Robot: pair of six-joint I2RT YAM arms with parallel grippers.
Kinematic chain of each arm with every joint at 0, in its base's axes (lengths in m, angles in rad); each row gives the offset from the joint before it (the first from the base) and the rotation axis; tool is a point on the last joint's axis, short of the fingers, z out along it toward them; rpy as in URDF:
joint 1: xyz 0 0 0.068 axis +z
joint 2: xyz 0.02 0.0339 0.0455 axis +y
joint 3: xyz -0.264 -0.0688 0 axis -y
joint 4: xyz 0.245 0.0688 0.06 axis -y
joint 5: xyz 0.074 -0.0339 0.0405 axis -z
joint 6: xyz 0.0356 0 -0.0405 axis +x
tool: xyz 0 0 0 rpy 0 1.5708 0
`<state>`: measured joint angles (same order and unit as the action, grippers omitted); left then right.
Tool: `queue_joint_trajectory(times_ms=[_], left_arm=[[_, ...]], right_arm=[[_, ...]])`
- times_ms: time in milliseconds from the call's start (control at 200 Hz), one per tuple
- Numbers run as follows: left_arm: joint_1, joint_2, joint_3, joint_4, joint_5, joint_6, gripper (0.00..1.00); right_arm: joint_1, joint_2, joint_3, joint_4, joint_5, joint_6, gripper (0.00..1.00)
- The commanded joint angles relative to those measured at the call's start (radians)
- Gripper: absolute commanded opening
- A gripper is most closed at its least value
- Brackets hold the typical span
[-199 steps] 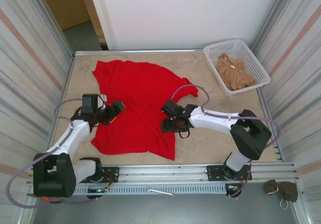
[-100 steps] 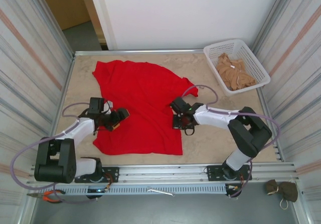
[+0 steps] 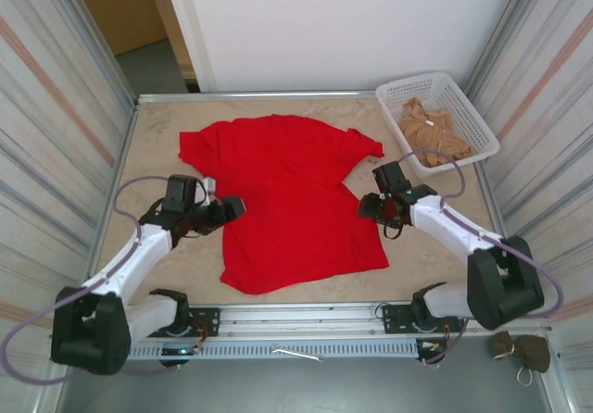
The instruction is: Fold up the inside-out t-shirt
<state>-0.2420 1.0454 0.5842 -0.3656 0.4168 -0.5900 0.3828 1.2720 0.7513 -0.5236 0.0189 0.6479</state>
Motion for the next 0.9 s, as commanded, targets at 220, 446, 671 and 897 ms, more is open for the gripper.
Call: queue_joint_trajectory(times_ms=[220,446,671,897], left_arm=[[-0.284,-0.222,-0.072,-0.343,-0.316,-0.058,0.75],[-0.450,-0.215,-0.096,-0.386,-0.428,-0.161,0.62],[-0.619,-0.125,-0.084,-0.431,-0.577,-0.257,0.58],[-0.712,-0.073,-0.094,-0.453,-0.647,-0.392,0.60]], right_arm=[[0.033,-0.256,-0.092,-0.146,-0.040,0.004,0.62],[0.057,-0.256,-0.118,-0.138,-0.039,0.007,0.62],[0.059,-0.245,-0.113,-0.127,-0.047,0.009,0.62],[0.060,-0.237,-0.108,-0.130,-0.040,0.004,0.62]])
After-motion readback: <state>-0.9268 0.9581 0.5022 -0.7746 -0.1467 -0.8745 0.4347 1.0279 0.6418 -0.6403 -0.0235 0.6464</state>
